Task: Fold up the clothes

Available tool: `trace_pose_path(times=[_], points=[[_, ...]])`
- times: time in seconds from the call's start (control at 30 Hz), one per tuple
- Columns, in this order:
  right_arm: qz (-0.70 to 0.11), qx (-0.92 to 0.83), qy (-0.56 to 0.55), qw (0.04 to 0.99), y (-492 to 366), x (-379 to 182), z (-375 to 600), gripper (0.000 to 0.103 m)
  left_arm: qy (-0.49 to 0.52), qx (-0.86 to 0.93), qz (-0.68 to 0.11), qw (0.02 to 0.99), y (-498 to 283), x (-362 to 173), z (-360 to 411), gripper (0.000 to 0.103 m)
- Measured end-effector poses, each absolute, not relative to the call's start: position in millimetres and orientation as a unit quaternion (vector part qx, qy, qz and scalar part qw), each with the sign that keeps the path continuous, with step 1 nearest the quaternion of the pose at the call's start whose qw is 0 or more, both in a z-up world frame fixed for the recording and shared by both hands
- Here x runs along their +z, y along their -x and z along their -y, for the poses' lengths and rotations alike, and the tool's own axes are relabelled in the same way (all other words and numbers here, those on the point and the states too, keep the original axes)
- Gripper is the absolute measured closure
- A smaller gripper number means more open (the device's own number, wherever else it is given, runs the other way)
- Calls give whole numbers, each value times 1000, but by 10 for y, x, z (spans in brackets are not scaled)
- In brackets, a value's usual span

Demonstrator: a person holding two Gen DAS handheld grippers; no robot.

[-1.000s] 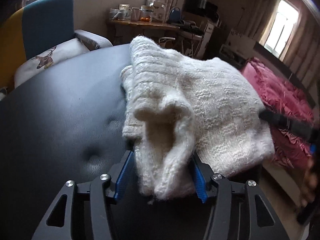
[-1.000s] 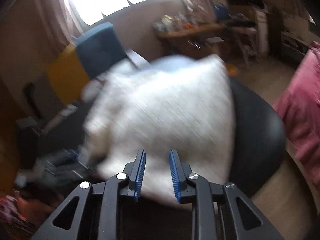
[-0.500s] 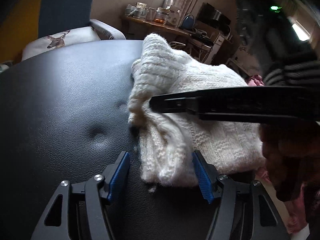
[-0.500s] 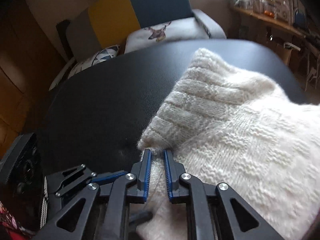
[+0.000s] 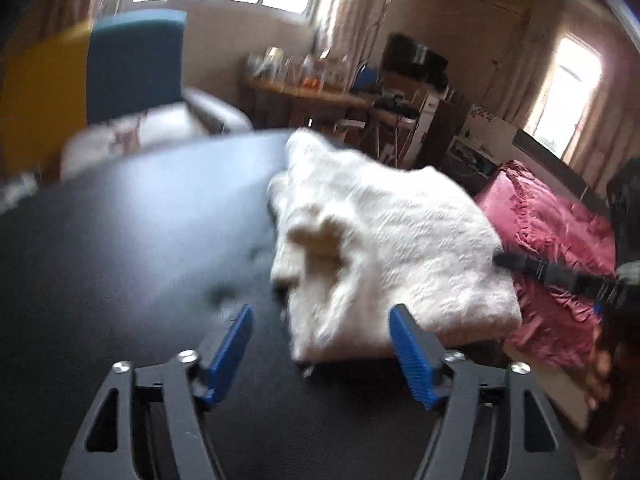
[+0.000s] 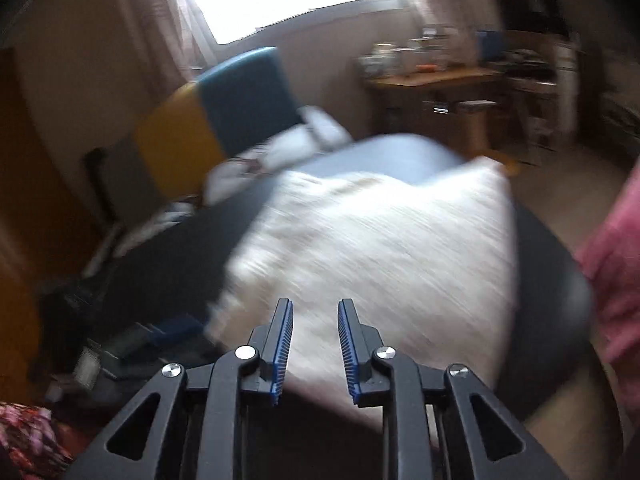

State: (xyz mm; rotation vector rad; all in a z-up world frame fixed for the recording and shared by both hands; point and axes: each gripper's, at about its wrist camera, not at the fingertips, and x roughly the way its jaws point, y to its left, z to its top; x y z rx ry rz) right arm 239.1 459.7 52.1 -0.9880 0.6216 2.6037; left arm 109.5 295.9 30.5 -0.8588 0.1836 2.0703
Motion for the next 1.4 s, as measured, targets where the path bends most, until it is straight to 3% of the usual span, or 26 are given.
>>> trace_pose_path(times=[0.2, 0.4, 0.53, 0.67, 1.1, 1.4], points=[[-200, 875, 385, 213, -2559, 82, -4611, 83, 371, 826, -171, 387, -963, 41, -3236, 22], [-205, 877, 370, 229, -2682, 72, -4553, 83, 385, 818, -144, 403, -1033, 123, -2997, 22], [-257, 878, 342, 215, -2895, 307, -4485, 78, 383, 815, -117, 419, -1156, 337, -2833, 21], [-261, 883, 330, 210, -3040, 514, -4232, 76, 375, 823, -104, 414, -1303, 557, -2702, 0], [-243, 862, 358, 264, -3037, 611, -3712, 76, 406, 824, -187, 349, -1714, 683, -2596, 0], [-216, 865, 316, 324, -3178, 800, -3583, 75, 381, 831, -166, 369, -1826, 815, -2449, 0]])
